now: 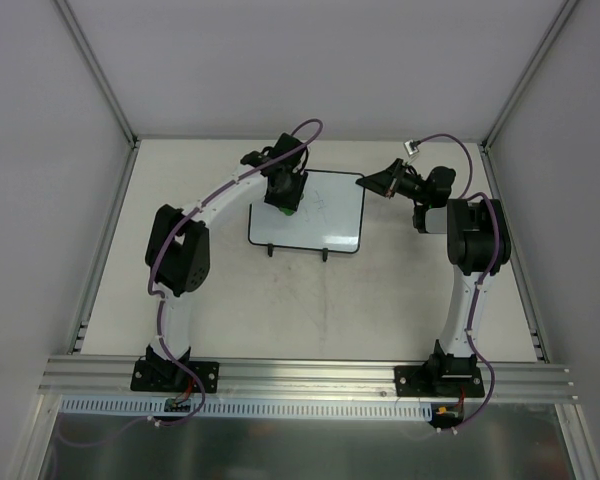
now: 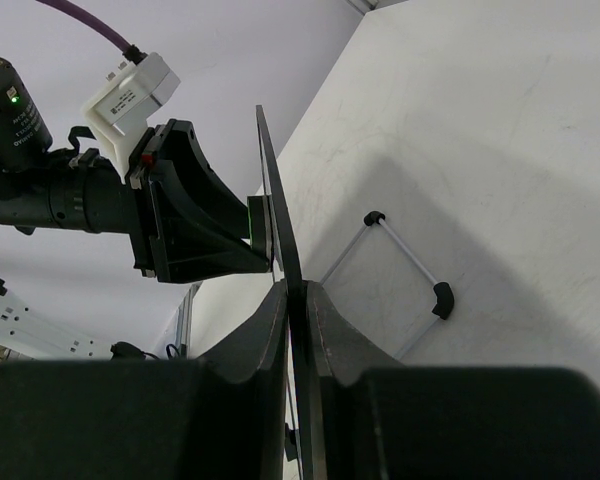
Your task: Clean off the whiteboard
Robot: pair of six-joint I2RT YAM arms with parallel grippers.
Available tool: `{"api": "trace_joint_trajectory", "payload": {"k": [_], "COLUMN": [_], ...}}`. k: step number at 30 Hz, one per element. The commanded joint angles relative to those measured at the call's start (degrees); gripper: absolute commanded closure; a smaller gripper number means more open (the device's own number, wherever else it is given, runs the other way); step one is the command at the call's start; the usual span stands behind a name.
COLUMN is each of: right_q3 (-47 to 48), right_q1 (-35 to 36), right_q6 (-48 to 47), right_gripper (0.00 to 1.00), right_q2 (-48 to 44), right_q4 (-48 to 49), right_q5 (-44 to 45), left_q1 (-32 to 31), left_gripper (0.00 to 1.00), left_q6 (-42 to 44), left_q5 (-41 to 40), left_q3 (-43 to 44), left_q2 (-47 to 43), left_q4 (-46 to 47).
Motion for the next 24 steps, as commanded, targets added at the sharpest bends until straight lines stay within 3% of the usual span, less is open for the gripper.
{"api": "trace_joint_trajectory", "payload": {"k": [1, 24], "right_q3": [0.23, 0.4], "right_q1": [0.28, 0.37], "right_q6": [0.55, 0.72], "right_gripper": [1.0, 1.0], "right_q2": [-0.23, -0.05], "right_q4": [10.19, 10.19], "right_q5": [-1.07, -1.24], "left_q1": [-0.39, -8.4], "left_gripper": [1.0, 1.0], "left_q6": [2.09, 0.07], "left_q5": [-5.51, -6.3], "left_q3": [-2.38, -6.17], "left_q2": [1.47, 2.0], "left_q4": [-1.77, -1.77]}}
